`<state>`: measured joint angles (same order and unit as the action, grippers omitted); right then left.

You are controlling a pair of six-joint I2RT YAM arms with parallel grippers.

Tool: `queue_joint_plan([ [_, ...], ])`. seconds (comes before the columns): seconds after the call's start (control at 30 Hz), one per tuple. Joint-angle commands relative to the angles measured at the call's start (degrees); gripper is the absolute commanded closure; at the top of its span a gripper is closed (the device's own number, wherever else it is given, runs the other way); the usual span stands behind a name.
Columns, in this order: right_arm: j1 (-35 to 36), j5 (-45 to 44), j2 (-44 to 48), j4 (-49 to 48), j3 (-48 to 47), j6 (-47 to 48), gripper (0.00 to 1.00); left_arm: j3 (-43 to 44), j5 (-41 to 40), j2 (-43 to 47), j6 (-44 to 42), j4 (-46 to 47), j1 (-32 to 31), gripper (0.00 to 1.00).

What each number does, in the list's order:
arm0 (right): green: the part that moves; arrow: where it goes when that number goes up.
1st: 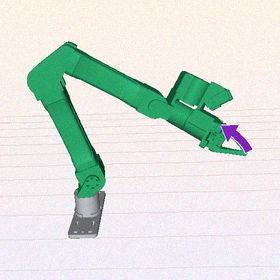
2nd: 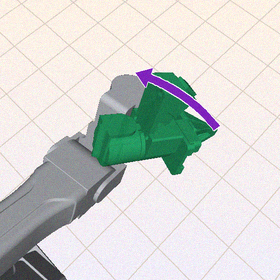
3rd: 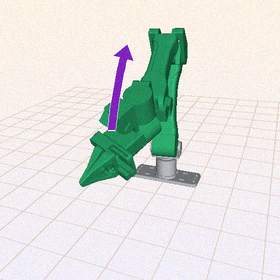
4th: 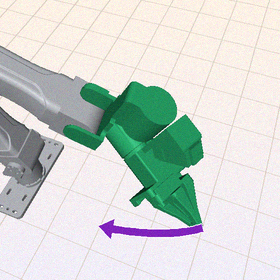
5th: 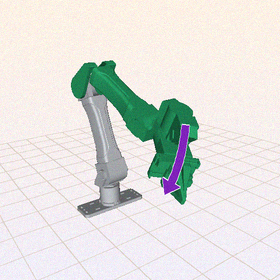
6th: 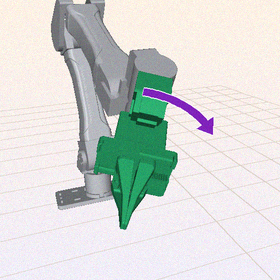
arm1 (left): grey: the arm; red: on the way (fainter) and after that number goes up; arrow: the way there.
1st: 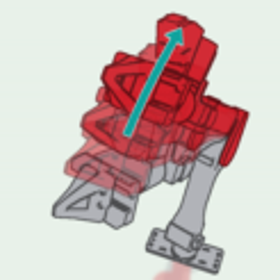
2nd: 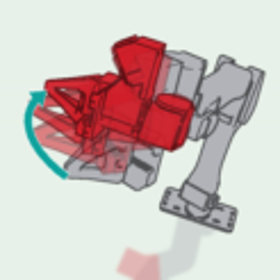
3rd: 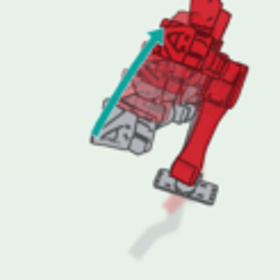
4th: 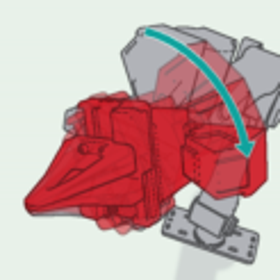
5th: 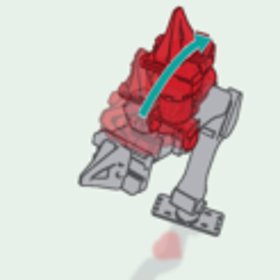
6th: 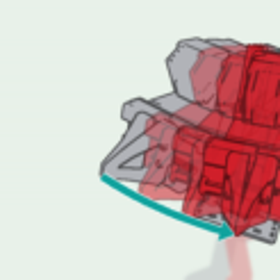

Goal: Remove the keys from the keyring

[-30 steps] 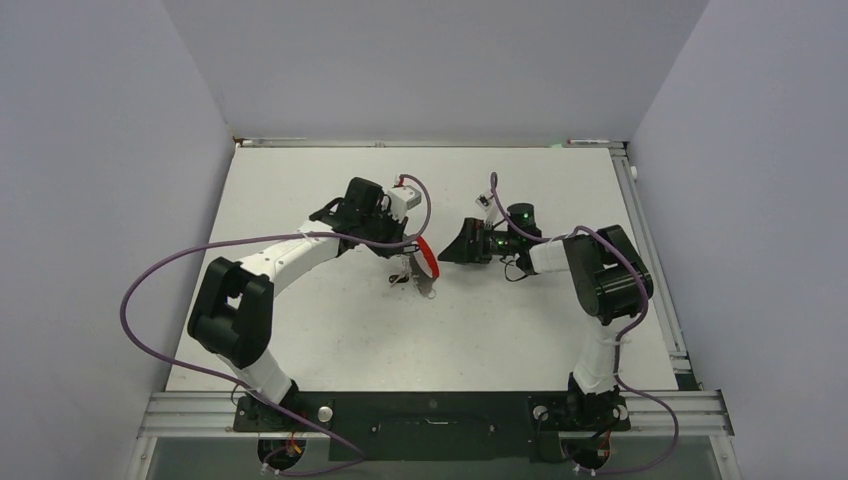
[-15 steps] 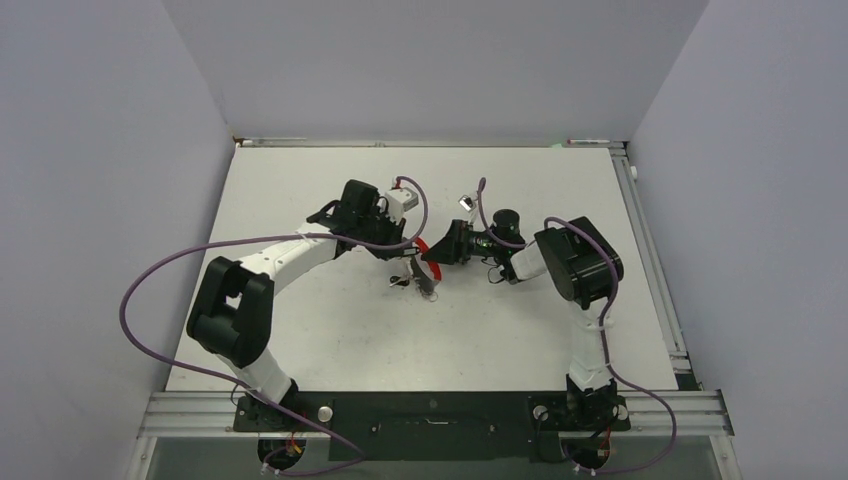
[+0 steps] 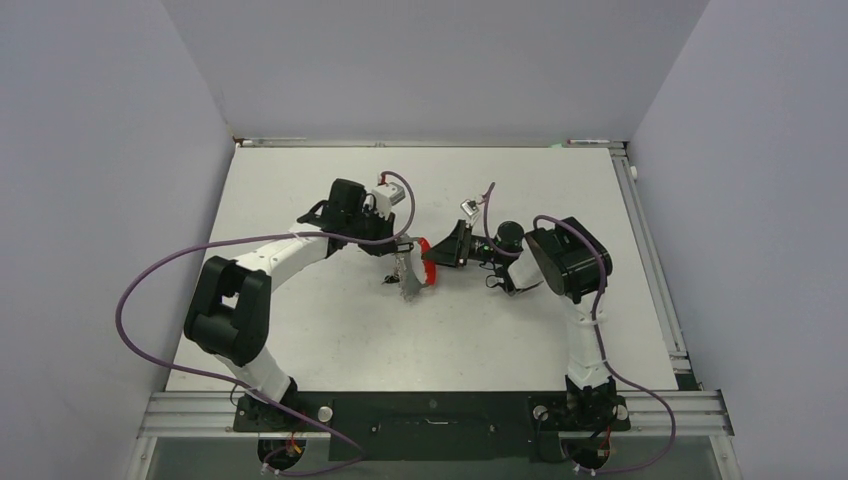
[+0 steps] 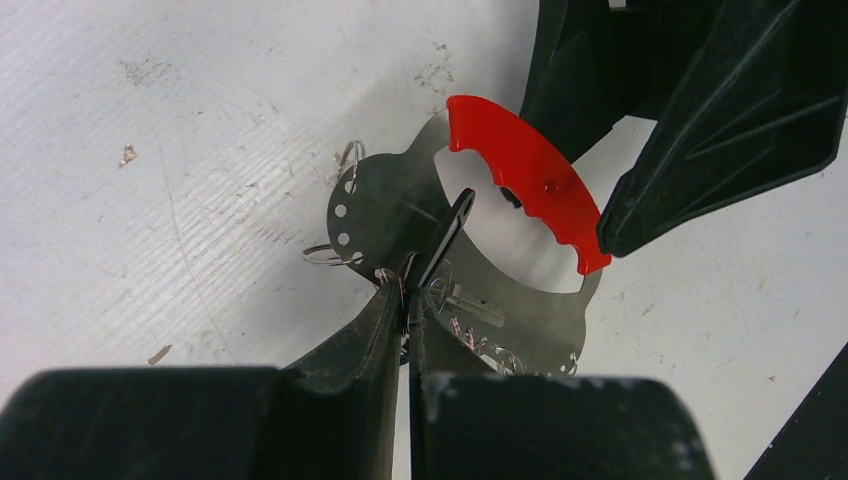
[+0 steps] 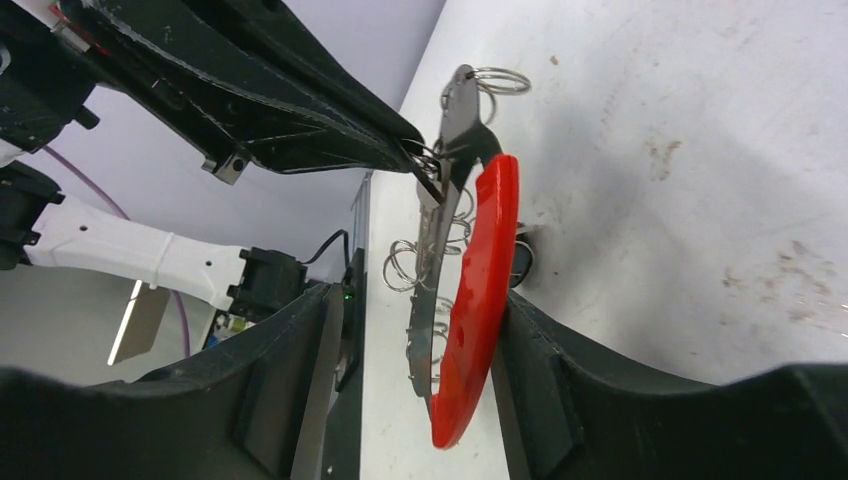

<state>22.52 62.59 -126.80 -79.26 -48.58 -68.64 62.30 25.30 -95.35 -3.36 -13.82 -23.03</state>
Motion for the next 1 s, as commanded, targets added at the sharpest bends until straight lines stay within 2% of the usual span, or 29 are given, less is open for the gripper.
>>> queue_joint_plan([
  [0.0, 1.62, 0.45, 0.51, -9.06, -0.55, -3.22, 0.47, -0.31, 3.93, 2.43, 2.01, 4.46, -0.04, 1.00],
  [0.1, 1.48, 0.03, 0.95, -8.69, -0.47, -2.96, 0.55, -0.96, 5.29, 2.74, 2.76, 4.77, 0.33, 1.00],
  [0.17, 1.24, -0.26, 2.00, -6.02, -0.53, -0.95, 0.67, -1.47, 5.94, 3.16, 2.83, 5.00, 0.43, 1.00],
  [0.2, 1.14, -0.39, 2.73, -3.54, -0.62, 0.84, 0.70, -1.72, 6.10, 3.49, 2.89, 5.18, 0.48, 1.00],
  [0.23, 0.98, -0.44, 3.75, 0.32, -0.72, 2.98, 0.80, -1.99, 6.31, 3.88, 2.96, 5.46, 0.56, 1.00],
  [0.3, 0.79, -0.81, 6.18, 7.43, -0.97, 8.04, 0.92, -2.10, 6.97, 4.55, 3.00, 5.45, 0.99, 1.00],
  [0.33, 0.77, -0.88, 7.71, 12.87, -1.48, 11.23, 0.94, -1.75, 7.30, 4.70, 3.00, 4.90, 1.43, 1.00],
  [0.37, 0.78, -0.93, 9.83, 18.07, -1.97, 15.10, 0.95, -0.99, 8.29, 4.73, 2.78, 3.66, 1.98, 0.99],
  [0.47, 0.93, -2.22, 14.93, 38.10, -5.27, 31.45, 0.95, 2.16, 12.88, 4.03, 0.50, -1.69, 4.89, 0.84],
  [0.53, 1.43, -4.20, 17.50, 57.24, -10.23, 44.10, 0.95, 3.69, 16.56, 3.97, -0.53, -4.21, 7.27, 0.70],
  [0.67, 2.25, -9.32, 20.33, 82.52, -19.83, 60.70, 0.95, 4.16, 21.61, 6.27, -1.09, -4.70, 12.14, 0.42],
  [0.8, 4.20, -17.66, 21.94, 102.82, -29.61, 74.80, 0.95, 2.60, 24.34, 9.52, 0.37, -2.09, 16.41, 0.31],
  [0.87, 6.21, -23.48, 23.45, 109.66, -33.09, 79.38, 0.95, 1.17, 24.62, 11.19, 1.77, 0.78, 17.76, 0.27],
  [0.97, 8.63, -25.58, 25.31, 115.39, -36.66, 83.61, 0.95, -1.80, 26.84, 13.43, 4.87, 6.39, 18.90, 0.22],
])
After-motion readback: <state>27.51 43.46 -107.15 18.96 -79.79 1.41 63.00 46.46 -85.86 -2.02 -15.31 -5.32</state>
